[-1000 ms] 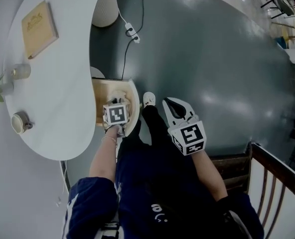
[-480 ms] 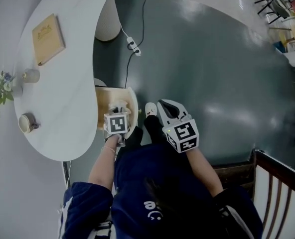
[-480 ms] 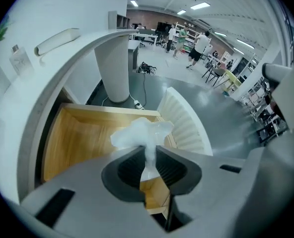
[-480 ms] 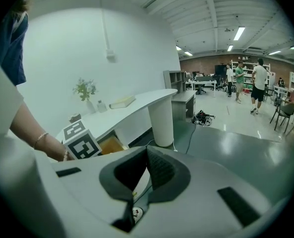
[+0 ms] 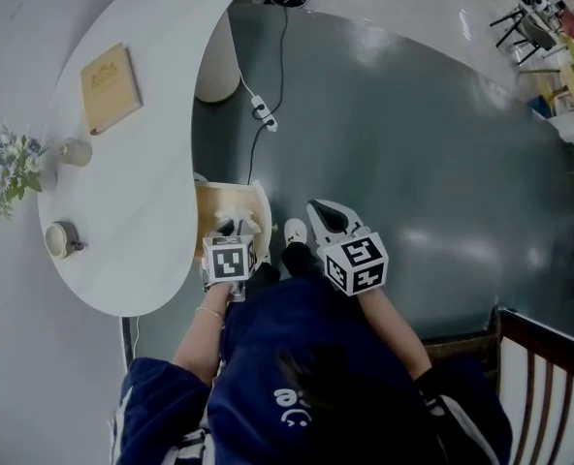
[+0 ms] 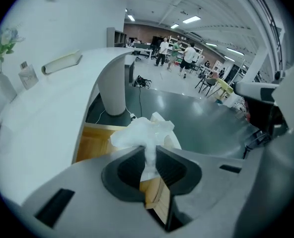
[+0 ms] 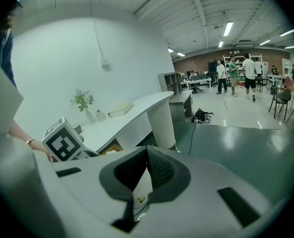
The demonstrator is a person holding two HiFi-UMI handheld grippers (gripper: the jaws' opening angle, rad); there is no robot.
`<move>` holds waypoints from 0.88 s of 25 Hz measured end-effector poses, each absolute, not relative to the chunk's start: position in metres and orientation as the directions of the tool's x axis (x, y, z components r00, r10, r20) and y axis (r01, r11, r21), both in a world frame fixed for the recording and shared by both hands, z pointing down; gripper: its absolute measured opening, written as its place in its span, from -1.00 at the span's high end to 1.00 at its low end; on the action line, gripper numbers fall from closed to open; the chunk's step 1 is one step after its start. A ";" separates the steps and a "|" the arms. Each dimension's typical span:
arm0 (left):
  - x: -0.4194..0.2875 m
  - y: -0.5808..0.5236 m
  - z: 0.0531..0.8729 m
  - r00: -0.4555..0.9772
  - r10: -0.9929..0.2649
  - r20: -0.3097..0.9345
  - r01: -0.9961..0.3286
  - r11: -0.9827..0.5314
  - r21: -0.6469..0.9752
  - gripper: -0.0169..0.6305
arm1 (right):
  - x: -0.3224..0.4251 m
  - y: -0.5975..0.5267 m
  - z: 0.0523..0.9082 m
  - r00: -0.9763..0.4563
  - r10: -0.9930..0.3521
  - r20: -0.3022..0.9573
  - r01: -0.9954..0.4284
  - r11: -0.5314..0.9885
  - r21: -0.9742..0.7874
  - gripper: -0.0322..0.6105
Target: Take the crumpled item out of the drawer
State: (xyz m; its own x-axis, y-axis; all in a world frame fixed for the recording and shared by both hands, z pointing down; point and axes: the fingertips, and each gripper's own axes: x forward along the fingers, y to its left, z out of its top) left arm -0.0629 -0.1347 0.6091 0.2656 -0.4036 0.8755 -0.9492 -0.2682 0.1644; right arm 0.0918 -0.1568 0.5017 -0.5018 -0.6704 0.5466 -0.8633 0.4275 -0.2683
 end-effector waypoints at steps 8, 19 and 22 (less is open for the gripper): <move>-0.061 -0.144 0.558 0.318 -0.523 0.791 -0.942 -0.267 0.202 0.73 | 0.082 -0.158 0.485 -0.513 -0.692 0.508 -0.856 0.458 -0.241 0.88; -0.057 -0.160 0.467 0.366 -0.715 0.596 -0.931 -0.280 0.235 0.73 | 0.073 -0.162 0.436 -0.528 -0.744 0.410 -0.846 0.501 -0.181 0.88; -0.059 -0.165 0.442 0.369 -0.761 0.533 -0.929 -0.279 0.243 0.73 | 0.072 -0.167 0.415 -0.531 -0.766 0.362 -0.845 0.512 -0.155 0.88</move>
